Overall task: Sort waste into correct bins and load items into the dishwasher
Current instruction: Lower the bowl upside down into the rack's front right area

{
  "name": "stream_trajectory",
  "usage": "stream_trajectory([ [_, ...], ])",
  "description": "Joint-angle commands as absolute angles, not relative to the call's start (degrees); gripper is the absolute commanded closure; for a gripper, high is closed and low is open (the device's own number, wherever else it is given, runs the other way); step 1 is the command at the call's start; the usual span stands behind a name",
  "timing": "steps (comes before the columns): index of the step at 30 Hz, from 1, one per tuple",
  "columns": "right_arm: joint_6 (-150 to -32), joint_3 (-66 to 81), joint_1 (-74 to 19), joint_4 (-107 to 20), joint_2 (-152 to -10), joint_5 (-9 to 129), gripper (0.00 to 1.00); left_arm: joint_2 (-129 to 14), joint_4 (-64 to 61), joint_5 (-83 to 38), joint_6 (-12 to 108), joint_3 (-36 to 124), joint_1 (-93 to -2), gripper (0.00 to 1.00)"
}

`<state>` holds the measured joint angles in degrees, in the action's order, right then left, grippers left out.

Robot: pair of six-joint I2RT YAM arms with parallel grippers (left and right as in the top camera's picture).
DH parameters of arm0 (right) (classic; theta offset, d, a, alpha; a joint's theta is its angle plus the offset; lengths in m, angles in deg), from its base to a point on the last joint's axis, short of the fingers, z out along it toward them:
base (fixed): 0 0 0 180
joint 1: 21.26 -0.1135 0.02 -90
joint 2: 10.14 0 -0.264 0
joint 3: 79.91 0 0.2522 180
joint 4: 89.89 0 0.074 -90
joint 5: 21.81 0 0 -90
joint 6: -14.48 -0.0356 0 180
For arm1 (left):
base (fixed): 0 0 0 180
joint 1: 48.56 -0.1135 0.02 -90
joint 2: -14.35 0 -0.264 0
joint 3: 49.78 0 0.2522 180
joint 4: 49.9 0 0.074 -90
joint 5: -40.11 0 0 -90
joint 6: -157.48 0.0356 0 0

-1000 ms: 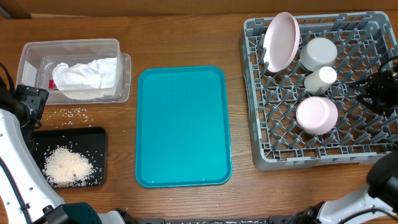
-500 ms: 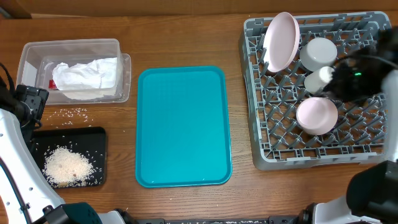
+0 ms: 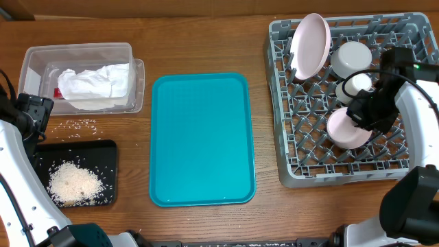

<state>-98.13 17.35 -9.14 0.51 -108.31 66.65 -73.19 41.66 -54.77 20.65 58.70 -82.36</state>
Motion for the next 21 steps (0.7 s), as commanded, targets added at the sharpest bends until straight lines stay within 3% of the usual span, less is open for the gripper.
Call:
stream_trajectory([
  [1,-99.81,17.05,-7.76,-0.28,-108.24,69.25,0.96,-73.39,41.59,-54.73,19.65,58.41,-82.38,0.0],
  [12,-104.12,17.22,-4.13,-0.89,-108.24,74.97,0.96,-73.39,41.59,-54.73,19.65,58.41,-82.38,0.0],
  [21,-102.26,21.99,-7.63,0.51,-104.22,71.46,0.96,-73.39,41.59,-54.73,19.65,58.41,-82.38,0.0],
])
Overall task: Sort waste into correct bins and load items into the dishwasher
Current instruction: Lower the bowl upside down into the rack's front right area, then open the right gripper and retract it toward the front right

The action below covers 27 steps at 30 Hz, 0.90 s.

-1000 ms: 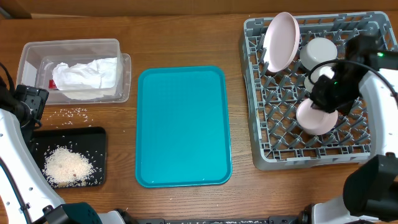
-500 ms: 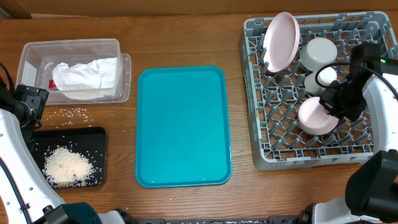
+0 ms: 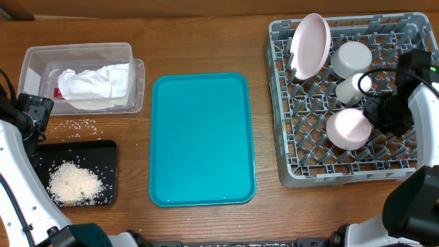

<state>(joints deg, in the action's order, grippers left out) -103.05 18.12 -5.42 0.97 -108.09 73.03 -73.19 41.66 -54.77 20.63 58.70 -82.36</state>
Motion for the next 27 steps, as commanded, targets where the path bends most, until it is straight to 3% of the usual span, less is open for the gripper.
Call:
stream_trajectory([
  [1,-102.22,22.82,-8.48,0.29,-103.22,71.0,0.96,-73.39,41.59,-54.73,19.65,58.41,-82.38,0.0],
  [10,-95.84,25.96,-16.48,-7.51,-92.42,65.64,0.9,-73.39,41.59,-54.73,19.65,58.41,-82.38,0.0],
  [18,-90.2,25.61,-18.6,-0.08,-81.73,65.53,0.87,-73.39,41.59,-54.73,19.65,58.41,-82.38,0.0],
  [23,-89.3,21.51,-21.2,2.91,-72.66,65.51,0.87,-73.39,41.59,-54.73,19.65,58.41,-82.38,0.0],
  [27,-90.79,13.02,-23.17,-1.72,-63.11,65.51,0.87,-73.39,41.59,-54.73,19.65,58.41,-82.38,0.0],
])
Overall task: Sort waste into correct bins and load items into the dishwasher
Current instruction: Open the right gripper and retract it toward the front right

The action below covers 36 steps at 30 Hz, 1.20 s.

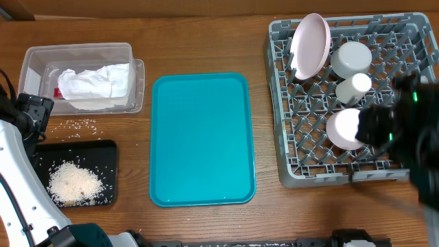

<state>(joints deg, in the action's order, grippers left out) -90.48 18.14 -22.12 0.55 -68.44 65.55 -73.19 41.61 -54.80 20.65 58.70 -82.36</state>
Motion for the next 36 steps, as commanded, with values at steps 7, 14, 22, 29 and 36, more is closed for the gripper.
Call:
stream_trajectory([
  [7,-93.78,-0.11,-23.23,-12.04,-51.63,65.49,0.0,-73.39,41.59,-54.73,19.65,58.41,-82.38,0.0],
  [14,-93.76,-1.23,-23.23,-12.3,-52.66,65.49,0.0,-73.39,41.59,-54.73,19.67,58.41,-82.38,0.0],
  [22,-93.78,-1.23,-23.23,-6.94,-53.58,65.45,0.0,-73.39,41.59,-54.73,19.65,58.41,-82.38,0.0],
  [29,-93.06,-1.29,-23.23,-6.62,-53.58,64.44,0.0,-73.39,41.59,-54.73,19.67,58.41,-82.38,0.0],
  [36,-88.21,-6.89,-23.23,-13.92,-53.18,64.2,0.0,-73.39,41.59,-54.73,19.65,58.41,-82.38,0.0],
])
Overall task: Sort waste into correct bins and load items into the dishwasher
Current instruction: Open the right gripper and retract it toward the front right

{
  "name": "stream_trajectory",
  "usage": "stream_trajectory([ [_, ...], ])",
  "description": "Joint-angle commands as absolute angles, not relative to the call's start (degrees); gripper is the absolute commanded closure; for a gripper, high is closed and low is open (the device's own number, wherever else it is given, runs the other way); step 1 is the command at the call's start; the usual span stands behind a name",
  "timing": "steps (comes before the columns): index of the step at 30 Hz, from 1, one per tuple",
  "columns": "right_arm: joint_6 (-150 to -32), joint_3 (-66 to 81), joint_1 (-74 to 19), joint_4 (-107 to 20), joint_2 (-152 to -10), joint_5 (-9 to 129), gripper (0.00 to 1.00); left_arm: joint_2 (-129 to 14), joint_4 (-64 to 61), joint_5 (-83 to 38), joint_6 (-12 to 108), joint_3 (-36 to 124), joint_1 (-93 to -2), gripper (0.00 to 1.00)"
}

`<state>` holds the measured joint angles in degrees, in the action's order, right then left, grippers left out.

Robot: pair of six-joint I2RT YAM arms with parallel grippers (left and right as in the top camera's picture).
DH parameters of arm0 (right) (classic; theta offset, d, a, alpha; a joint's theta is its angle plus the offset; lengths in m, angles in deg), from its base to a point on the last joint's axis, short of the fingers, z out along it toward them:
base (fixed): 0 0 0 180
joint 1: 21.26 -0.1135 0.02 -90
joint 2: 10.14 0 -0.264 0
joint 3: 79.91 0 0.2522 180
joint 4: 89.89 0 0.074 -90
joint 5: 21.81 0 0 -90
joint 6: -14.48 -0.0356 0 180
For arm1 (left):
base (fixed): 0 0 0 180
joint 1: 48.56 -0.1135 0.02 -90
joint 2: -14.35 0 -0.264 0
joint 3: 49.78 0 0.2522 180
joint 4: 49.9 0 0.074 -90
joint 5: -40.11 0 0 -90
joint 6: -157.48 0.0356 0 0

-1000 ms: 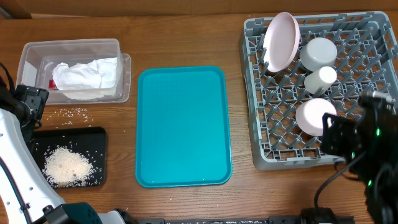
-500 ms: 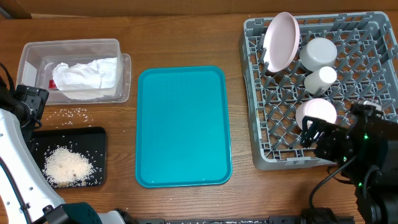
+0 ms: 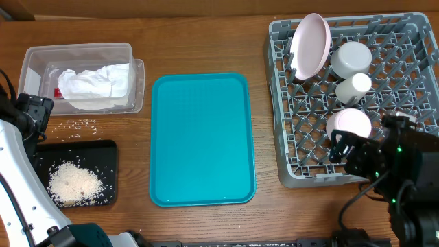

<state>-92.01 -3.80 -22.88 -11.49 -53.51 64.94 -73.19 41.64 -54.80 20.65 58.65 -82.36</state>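
Observation:
The grey dish rack (image 3: pixel 295 175) at the right holds an upright pink plate (image 3: pixel 308 44), a white bowl (image 3: pixel 351 58), a white cup (image 3: pixel 354 88) and an overturned pink bowl (image 3: pixel 350 125). My right gripper (image 3: pixel 336 149) hangs over the rack's front edge, just below the pink bowl; it looks open and holds nothing. A clear bin (image 3: pixel 82 52) at the upper left contains crumpled white paper (image 3: pixel 92 84). Below it a black tray (image 3: pixel 106 154) carries rice (image 3: pixel 74 182). My left gripper (image 3: pixel 32 111) rests at the table's left edge; its fingers are not discernible.
A bare teal tray (image 3: pixel 202 138) lies in the middle of the wooden table. A few rice grains (image 3: pixel 82 124) are scattered between the bin and the black tray. My right arm fills the lower right corner.
My right arm, a blur over the rack's right side before, now sits at the lower right with its gripper at the rack's front edge. The pink bowl stays put.
First my right gripper was at the pink bowl in the rack's front part. Then it stood to the bowl's right, apart from it, with the bowl lying overturned. After that it drew toward the front right. The left arm never moved.

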Motion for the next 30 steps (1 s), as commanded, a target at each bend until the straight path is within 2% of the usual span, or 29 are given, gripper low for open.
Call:
stream_trajectory([
  [1,-86.15,-9.23,-23.23,-16.93,-52.73,63.94,0.0,-73.39,41.59,-54.73,19.65,58.41,-82.38,0.0],
  [5,-82.24,-19.59,-23.23,-30.31,-49.75,61.97,0.0,-73.39,41.59,-54.73,19.65,58.41,-82.38,0.0],
  [13,-81.0,-43.69,-23.23,-62.81,-40.42,59.08,0.0,-73.39,41.59,-54.73,19.67,58.41,-82.38,0.0],
  [17,-81.04,-53.29,-23.23,-74.7,-35.83,58.8,0.0,-73.39,41.59,-54.73,19.65,58.41,-82.38,0.0],
  [23,-81.02,-62.8,-23.23,-84.6,-29.1,58.63,0.0,-73.39,41.59,-54.73,19.65,58.41,-82.38,0.0],
  [30,-79.16,-65.7,-23.21,-86.31,-25.58,58.39,0.0,-73.39,41.59,-54.73,19.65,58.41,-82.38,0.0],
])
